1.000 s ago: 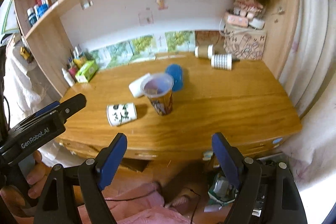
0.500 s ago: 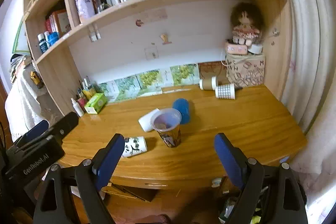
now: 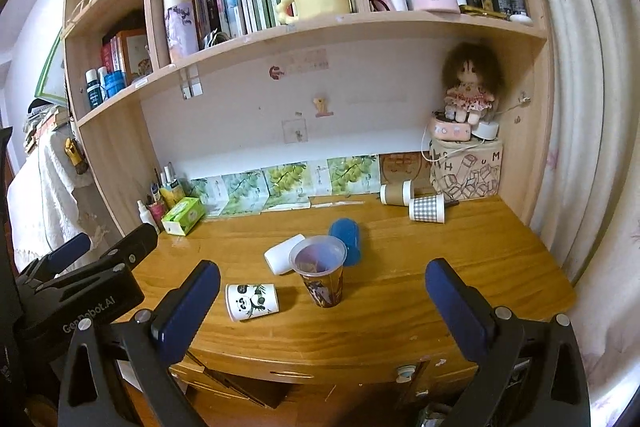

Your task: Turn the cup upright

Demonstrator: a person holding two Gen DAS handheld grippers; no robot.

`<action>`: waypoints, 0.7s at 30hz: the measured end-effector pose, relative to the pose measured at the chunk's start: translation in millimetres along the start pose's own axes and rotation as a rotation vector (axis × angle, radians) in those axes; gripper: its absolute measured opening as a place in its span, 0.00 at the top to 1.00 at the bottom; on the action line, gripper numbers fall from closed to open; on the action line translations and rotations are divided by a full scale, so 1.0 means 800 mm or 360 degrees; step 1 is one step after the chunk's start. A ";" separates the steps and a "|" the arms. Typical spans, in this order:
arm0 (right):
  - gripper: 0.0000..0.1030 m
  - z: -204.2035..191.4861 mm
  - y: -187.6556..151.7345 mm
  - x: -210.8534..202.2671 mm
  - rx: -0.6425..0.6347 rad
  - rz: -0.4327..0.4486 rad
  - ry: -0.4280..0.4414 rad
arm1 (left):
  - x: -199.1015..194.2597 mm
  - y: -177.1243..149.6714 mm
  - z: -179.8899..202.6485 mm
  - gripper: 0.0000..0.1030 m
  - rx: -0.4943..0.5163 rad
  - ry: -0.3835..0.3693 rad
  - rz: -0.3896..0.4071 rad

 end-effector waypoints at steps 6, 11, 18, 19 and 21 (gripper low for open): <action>0.00 0.001 -0.002 -0.001 0.0014 0.0015 0.0007 | -0.008 0.005 0.001 0.01 0.0031 0.0024 0.0067; 0.00 0.000 -0.003 0.000 0.0029 0.0018 0.0008 | -0.010 0.008 -0.001 0.01 0.0042 0.0029 0.0095; 0.00 0.000 -0.002 0.001 0.0036 0.0015 0.0003 | -0.011 0.009 -0.002 0.01 0.0046 0.0026 0.0096; 0.00 0.000 -0.002 0.002 0.0036 0.0010 0.0001 | -0.011 0.009 -0.002 0.01 0.0047 0.0023 0.0093; 0.00 0.000 -0.002 0.001 0.0035 0.0008 -0.0006 | -0.011 0.009 -0.002 0.01 0.0046 0.0022 0.0092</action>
Point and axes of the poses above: each gripper's, at about its wrist camera, not at the fingertips, and x roughly the way its jaws point, z to its right, y to its top, the point moved 4 cm from there along x, roughly the way its jaws point, and after that the axes turned 5 degrees about x, right-handed, at the moved point
